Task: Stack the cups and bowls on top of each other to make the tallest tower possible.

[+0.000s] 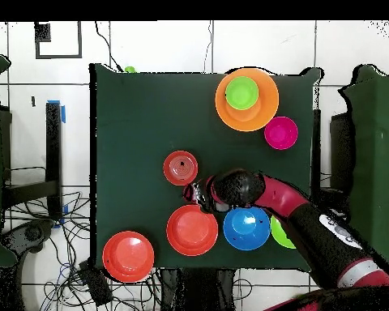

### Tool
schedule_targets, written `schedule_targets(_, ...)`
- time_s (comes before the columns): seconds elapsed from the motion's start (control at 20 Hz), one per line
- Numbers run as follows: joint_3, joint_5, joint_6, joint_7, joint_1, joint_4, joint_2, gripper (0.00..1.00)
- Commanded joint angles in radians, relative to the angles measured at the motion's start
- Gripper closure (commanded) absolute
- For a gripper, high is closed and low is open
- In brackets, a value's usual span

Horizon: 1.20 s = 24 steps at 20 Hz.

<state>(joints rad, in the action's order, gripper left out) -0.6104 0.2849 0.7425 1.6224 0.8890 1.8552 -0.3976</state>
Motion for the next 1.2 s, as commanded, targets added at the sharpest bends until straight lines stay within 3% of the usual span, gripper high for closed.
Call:
schedule_targets(0.05, -0.028, 0.07, 0.221, -0.27, -0.01, -0.21, 0.118, 0.0)
schedule_targets(0.3, -0.052, 0.102, 0.218, -0.254, 0.003, -0.209, 0.108, 0.0)
schedule_targets(0.55, -0.137, 0.083, 0.137, -0.228, 0.043, -0.181, 0.094, 0.0)
schedule_targets(0.75, -0.226, -0.006, 0.273, -0.219, 0.068, -0.192, 0.024, 0.0)
schedule_targets(0.95, -0.275, -0.095, 0.44, -0.201, 0.085, -0.243, 0.033, 0.0)
schedule_targets(1.2, -0.277, -0.086, 0.574, -0.248, 0.078, -0.335, 0.055, 0.0)
